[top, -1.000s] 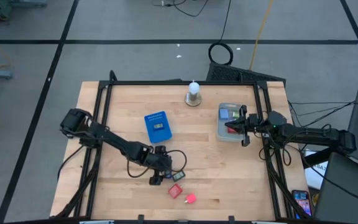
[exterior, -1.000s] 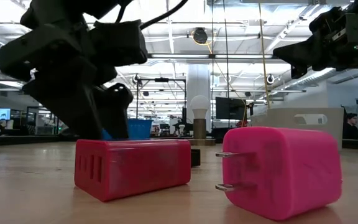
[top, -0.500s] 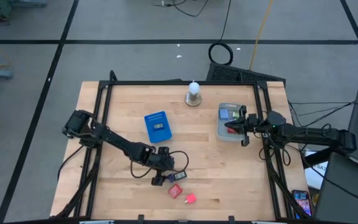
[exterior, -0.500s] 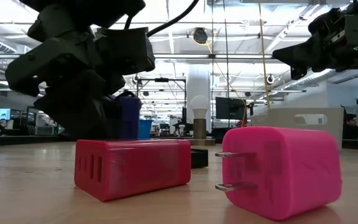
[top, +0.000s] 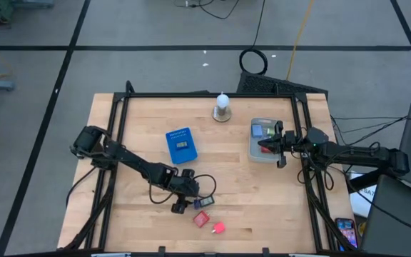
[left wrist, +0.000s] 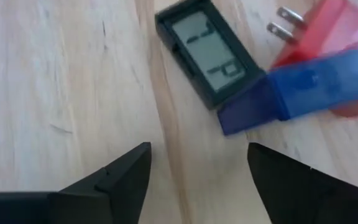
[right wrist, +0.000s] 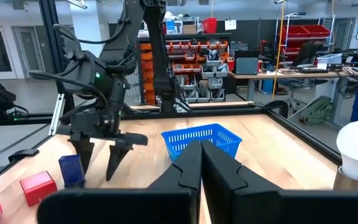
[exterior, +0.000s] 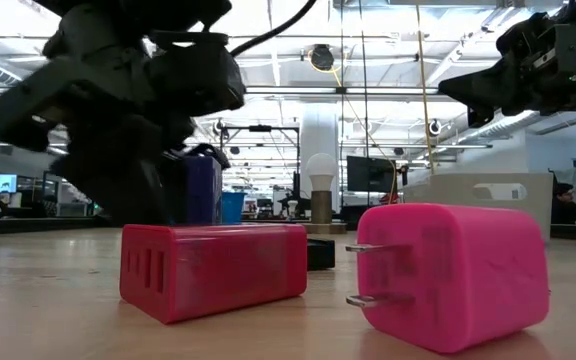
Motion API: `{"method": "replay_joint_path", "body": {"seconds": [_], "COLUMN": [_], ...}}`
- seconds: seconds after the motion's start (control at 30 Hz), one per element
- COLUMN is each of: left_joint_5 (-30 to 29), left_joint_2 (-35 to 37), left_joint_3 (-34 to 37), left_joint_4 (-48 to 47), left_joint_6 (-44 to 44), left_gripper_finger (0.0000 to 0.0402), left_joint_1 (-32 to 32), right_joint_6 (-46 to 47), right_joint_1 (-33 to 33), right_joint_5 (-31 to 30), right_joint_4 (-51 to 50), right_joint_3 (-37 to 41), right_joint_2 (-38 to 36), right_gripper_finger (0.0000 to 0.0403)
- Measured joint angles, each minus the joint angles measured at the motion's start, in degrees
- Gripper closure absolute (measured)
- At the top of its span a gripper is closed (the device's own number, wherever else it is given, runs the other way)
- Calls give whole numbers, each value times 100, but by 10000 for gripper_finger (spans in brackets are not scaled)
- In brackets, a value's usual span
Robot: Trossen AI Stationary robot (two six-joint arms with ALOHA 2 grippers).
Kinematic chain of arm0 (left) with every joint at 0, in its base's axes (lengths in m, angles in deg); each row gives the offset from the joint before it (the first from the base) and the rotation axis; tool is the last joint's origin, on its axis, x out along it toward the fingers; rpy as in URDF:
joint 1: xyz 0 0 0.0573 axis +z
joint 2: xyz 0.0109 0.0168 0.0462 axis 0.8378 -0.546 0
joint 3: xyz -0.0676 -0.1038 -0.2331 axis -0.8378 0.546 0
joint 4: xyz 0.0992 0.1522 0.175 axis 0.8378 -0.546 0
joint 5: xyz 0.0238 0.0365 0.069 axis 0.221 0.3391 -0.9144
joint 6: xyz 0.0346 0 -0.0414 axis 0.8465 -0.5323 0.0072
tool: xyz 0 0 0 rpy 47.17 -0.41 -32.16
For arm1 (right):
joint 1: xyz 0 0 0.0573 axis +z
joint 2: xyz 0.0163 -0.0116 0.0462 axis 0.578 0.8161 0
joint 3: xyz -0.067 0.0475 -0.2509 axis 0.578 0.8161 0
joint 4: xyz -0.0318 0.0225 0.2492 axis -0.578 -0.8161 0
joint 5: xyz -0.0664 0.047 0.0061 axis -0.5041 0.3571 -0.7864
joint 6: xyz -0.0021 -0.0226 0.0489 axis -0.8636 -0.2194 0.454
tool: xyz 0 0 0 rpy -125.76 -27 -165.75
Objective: Pick & Place Office items
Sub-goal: Put the blue digital timer into the blue bin
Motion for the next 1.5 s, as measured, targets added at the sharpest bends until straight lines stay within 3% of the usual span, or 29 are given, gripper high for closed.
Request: {"method": "replay_joint_path", "body": {"seconds": [0.3, 0.47, 0.57, 0.73, 1.07, 1.23, 1.5], "left_joint_5": [256, -57, -508, -774, -759, -672, -478], "left_joint_2": [938, 1023, 959, 914, 427, 118, -54], "left_joint_3": [3, -1, -1, 1, -16, -363, -644], "left_joint_4": [-184, 166, 108, 109, 282, 237, -296], "left_joint_6": [-836, -1731, -2212, -2587, -2374, -2103, -2054], "left_gripper_finger": [47, 17, 14, 14, 14, 14, 28], "left_joint_1": [-155, -413, -494, -513, -600, -556, -443], "right_joint_6": [2, 2, 2, 60, 36, 78, 83], "right_joint_1": [0, 0, 0, 0, 0, 0, 0], "right_joint_5": [2, 4, 6, 3, -7, -6, -2], "right_joint_4": [-18, 0, 0, 0, 37, 37, 6], "right_joint_3": [0, 0, 0, 0, 0, 0, -1], "right_joint_2": [17, 22, 22, 24, 25, 26, 70], "right_gripper_finger": [403, 403, 403, 403, 403, 403, 403]}}
